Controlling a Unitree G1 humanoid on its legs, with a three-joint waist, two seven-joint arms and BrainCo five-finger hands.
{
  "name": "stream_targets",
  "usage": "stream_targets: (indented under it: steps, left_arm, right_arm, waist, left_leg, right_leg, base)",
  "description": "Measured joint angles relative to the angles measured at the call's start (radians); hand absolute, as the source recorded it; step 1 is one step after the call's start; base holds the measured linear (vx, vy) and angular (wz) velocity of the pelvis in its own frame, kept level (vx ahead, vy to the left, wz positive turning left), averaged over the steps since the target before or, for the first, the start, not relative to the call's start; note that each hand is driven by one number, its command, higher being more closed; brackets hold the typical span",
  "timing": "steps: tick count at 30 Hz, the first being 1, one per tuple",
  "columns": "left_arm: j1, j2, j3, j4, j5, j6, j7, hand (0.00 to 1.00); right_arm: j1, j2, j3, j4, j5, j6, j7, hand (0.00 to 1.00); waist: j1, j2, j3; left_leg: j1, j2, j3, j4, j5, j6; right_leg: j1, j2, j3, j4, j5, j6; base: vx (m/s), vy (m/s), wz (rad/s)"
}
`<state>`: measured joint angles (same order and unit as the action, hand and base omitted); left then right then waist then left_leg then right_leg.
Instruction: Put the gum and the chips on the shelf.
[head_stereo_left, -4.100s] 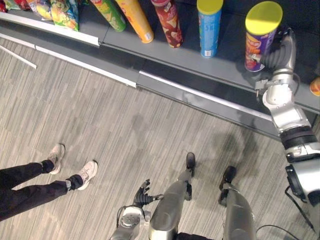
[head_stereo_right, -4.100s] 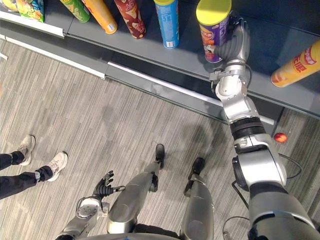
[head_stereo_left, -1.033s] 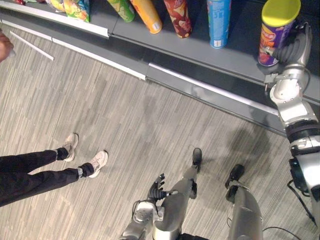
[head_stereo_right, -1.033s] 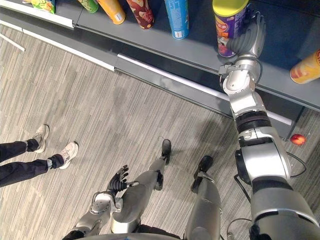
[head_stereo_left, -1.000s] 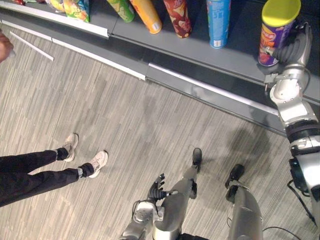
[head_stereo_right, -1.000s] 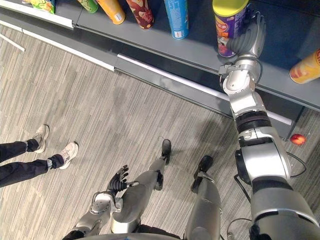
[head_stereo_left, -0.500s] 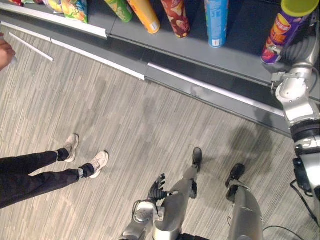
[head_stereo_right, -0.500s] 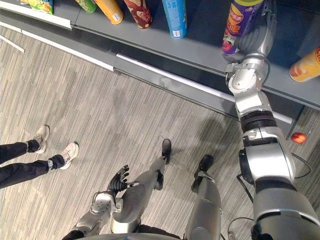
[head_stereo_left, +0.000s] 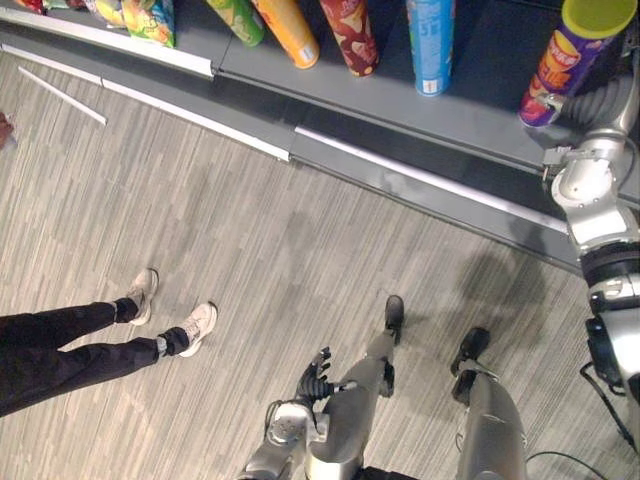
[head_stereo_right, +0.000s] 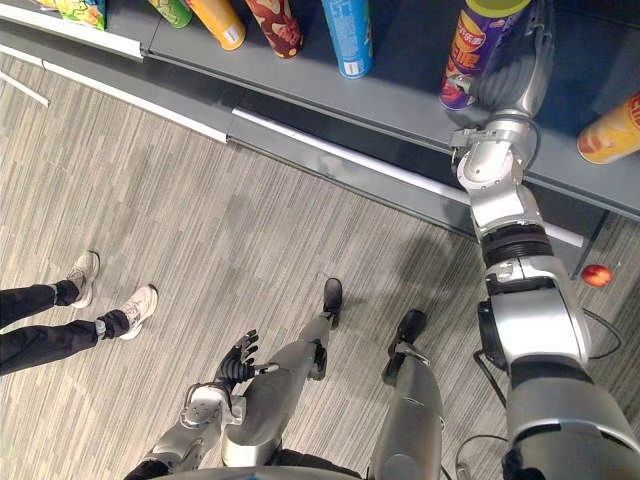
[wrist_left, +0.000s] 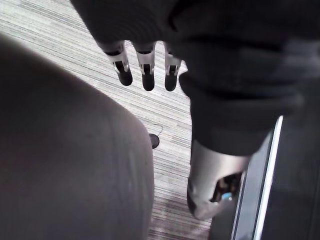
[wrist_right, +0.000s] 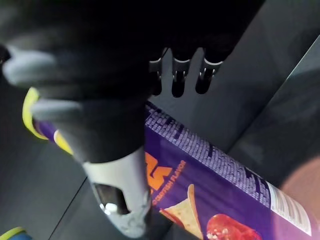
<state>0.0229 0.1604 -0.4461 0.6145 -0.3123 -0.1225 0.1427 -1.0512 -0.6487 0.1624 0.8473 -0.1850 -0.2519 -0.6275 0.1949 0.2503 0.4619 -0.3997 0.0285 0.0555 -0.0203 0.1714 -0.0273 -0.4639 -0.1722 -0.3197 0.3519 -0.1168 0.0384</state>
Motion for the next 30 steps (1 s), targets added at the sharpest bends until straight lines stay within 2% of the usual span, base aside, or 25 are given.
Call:
stream_targets:
  steps: [4, 7, 9, 13, 18, 21, 25, 28, 30]
  left_arm:
    - [-0.004, 0.0, 0.002, 0.009, 0.0, 0.0, 0.0, 0.0]
    - [-0.004, -0.001, 0.002, 0.017, 0.001, 0.0, -0.004, 0.0]
    - [-0.003, 0.0, 0.004, 0.027, 0.002, 0.001, -0.014, 0.0]
    - [0.001, -0.004, 0.016, 0.028, 0.003, 0.002, -0.027, 0.0]
    - [0.016, -0.004, 0.041, 0.031, 0.012, 0.004, -0.031, 0.0]
    - [0.021, -0.004, 0.062, 0.031, 0.021, 0.003, -0.032, 0.0]
    - [0.024, -0.004, 0.102, 0.049, 0.054, 0.004, -0.032, 0.0]
    - [0.026, -0.004, 0.13, 0.069, 0.071, 0.009, -0.034, 0.0]
    - [0.033, -0.004, 0.168, 0.098, 0.115, 0.011, -0.035, 0.0]
  right_arm:
    - [0.035, 0.004, -0.017, 0.0, 0.014, -0.001, -0.005, 0.0]
    - [0.077, 0.041, -0.075, -0.007, 0.036, -0.002, -0.02, 0.0]
    - [0.113, 0.072, -0.09, -0.015, 0.037, -0.004, -0.029, 0.0]
    - [0.165, 0.115, -0.119, -0.059, 0.037, -0.011, -0.036, 0.0]
    - [0.218, 0.16, -0.158, -0.134, 0.037, -0.02, -0.045, 0.0]
    - [0.261, 0.183, -0.167, -0.196, 0.037, -0.023, -0.043, 0.0]
    - [0.348, 0.259, -0.177, -0.337, 0.036, -0.05, -0.024, 0.0]
    - [0.453, 0.322, -0.155, -0.477, 0.028, -0.061, 0.033, 0.0]
    - [0.56, 0.375, -0.09, -0.58, 0.026, -0.065, 0.115, 0.0]
  waist:
    - [-0.002, 0.0, 0.0]
    - [-0.01, 0.0, 0.0]
    - [-0.03, -0.001, 0.0]
    - [-0.036, -0.004, 0.003]
    - [-0.083, -0.016, 0.011]
    - [-0.09, -0.032, 0.022]
    - [-0.119, -0.059, 0.039]
    - [-0.139, -0.081, 0.036]
    - [-0.155, -0.125, 0.009]
  left_leg:
    - [0.019, 0.003, 0.01, 0.005, -0.002, -0.001]
    - [0.055, 0.006, 0.024, 0.005, -0.011, 0.0]
    - [0.077, 0.014, 0.033, 0.005, -0.016, -0.001]
    - [0.113, 0.027, 0.07, 0.004, -0.029, -0.002]
    - [0.171, 0.039, 0.075, -0.014, -0.032, -0.005]
    - [0.212, 0.046, 0.097, -0.033, -0.034, -0.008]
    - [0.266, 0.052, 0.105, -0.053, -0.039, -0.015]
    - [0.305, 0.056, 0.12, -0.072, -0.042, -0.019]
    - [0.321, 0.06, 0.129, -0.073, -0.048, -0.027]
  right_leg:
    - [0.018, 0.002, 0.004, -0.001, 0.0, 0.0]
    - [0.047, 0.006, 0.015, -0.005, 0.0, 0.0]
    - [0.073, 0.013, 0.017, -0.023, 0.0, 0.006]
    - [0.103, 0.01, 0.001, -0.038, 0.012, 0.009]
    - [0.156, 0.027, 0.002, -0.056, 0.014, 0.005]
    - [0.183, 0.038, 0.017, -0.069, 0.015, 0.005]
    - [0.237, 0.052, 0.026, -0.098, 0.022, 0.004]
    - [0.279, 0.063, 0.03, -0.128, 0.03, 0.005]
    - [0.297, 0.071, 0.041, -0.148, 0.031, 0.006]
  base:
    - [0.0, -0.001, -0.06]
    - [0.01, -0.004, -0.15]
    - [0.01, 0.0, -0.16]
    - [0.03, -0.006, -0.3]
    - [0.05, -0.016, -0.07]
    - [0.06, -0.006, -0.17]
    - [0.07, -0.002, -0.09]
    - [0.09, -0.005, -0.09]
    - [0.09, -0.019, -0.14]
